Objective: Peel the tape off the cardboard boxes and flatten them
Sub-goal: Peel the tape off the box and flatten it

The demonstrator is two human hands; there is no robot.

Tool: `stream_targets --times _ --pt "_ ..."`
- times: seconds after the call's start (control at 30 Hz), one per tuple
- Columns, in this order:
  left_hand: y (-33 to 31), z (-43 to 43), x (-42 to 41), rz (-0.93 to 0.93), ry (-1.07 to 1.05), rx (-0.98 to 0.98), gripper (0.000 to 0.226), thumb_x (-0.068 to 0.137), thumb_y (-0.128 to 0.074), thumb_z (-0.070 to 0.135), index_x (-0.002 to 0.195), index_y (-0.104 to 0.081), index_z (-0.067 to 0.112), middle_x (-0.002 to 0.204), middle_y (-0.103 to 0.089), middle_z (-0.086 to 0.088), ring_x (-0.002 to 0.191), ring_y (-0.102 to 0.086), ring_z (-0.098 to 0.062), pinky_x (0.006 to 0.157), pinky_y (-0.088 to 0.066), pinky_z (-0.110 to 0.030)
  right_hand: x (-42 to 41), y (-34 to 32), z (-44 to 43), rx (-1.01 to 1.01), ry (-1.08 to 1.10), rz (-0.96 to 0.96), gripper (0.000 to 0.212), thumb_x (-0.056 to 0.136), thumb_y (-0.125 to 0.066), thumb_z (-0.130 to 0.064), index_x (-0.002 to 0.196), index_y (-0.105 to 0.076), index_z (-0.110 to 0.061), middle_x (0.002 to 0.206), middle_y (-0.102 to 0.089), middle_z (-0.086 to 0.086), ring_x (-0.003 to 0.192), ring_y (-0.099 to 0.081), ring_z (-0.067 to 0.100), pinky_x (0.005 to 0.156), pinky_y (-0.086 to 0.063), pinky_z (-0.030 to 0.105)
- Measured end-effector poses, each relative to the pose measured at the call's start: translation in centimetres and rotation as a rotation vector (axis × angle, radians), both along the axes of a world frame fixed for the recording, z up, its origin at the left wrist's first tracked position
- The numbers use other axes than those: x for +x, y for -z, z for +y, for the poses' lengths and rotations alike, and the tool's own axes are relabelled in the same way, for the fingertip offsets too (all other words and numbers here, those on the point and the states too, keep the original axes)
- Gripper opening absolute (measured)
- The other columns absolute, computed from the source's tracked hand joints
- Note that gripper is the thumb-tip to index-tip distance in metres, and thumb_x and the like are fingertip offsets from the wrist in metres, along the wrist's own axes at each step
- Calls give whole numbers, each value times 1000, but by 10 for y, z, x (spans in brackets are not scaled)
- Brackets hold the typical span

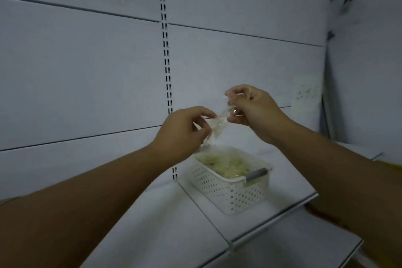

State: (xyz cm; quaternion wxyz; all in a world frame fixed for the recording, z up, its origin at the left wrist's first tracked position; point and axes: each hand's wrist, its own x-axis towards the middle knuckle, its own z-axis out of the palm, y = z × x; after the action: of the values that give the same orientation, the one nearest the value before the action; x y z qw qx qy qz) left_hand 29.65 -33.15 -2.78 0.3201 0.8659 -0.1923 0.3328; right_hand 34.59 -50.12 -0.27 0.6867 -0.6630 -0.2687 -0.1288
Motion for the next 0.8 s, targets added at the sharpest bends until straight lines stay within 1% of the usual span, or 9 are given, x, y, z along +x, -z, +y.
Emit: stream_targets --times 0.07,0.17,0.23,0.3,0.4,0.5,0.63,0.7,0.8 --pt "-3 -3 22 -89 -84 91 22 85 -63 13 95 -72 30 81 -68 15 64 -61 -2 67 -49 -19 11 6 -28 61 -79 16 4 85 -65 -9 88 -67 -12 80 -61 7 62 -64 12 65 -55 23" --pt "-4 -7 54 -137 -167 206 20 88 -59 12 96 -74 23 96 -70 2 77 -60 -10 75 -46 -23 33 26 -54 -15 -18 -4 17 80 -70 -5 90 -70 -18 92 -66 10 78 -68 18 71 -56 23" --pt "2 -8 77 -105 -198 273 23 90 -55 13 102 -72 22 104 -69 0 87 -62 -14 78 -45 -24 53 41 -62 -205 179 -103 20 79 -73 -16 93 -68 -30 97 -65 2 79 -66 14 70 -56 21" --pt "12 -8 102 -39 -187 310 27 91 -53 14 112 -67 22 114 -65 -2 97 -60 -16 82 -43 -24 74 54 -66 -502 459 -304 28 77 -73 -32 102 -63 -37 97 -58 -9 76 -58 4 67 -46 12" --pt "33 -9 137 247 -64 279 45 91 -54 16 134 -43 27 131 -54 -7 114 -53 -19 88 -39 -25 102 70 -66 -822 620 -492 42 76 -72 -42 115 -62 -31 105 -51 -9 87 -50 4 73 -36 16" --pt "56 -20 168 497 1 256 50 96 -46 21 141 -29 34 137 -49 -11 121 -49 -25 97 -41 -32 117 92 -59 -1138 495 -480 41 76 -70 -43 114 -62 -31 117 -49 -7 108 -46 12 87 -37 24" --pt "79 -35 201 659 -61 264 39 99 -33 34 137 -38 24 138 -47 -11 119 -49 -28 101 -41 -41 126 105 -56 -1466 124 -262 43 85 -57 -40 124 -56 -24 137 -43 -7 123 -37 15 99 -31 27" --pt "86 -40 213 724 -103 290 42 96 -34 47 129 -40 22 128 -53 -10 107 -54 -25 91 -46 -39 129 108 -60 -1495 -27 -206 46 91 -45 -45 129 -53 -20 141 -43 -3 126 -37 15 97 -29 25" --pt "95 -41 226 768 -131 299 48 89 -44 57 122 -41 23 121 -53 -5 99 -54 -19 78 -44 -31 127 113 -64 -1362 -4 -164 49 97 -30 -46 128 -52 -15 134 -52 7 114 -50 20 98 -38 33"
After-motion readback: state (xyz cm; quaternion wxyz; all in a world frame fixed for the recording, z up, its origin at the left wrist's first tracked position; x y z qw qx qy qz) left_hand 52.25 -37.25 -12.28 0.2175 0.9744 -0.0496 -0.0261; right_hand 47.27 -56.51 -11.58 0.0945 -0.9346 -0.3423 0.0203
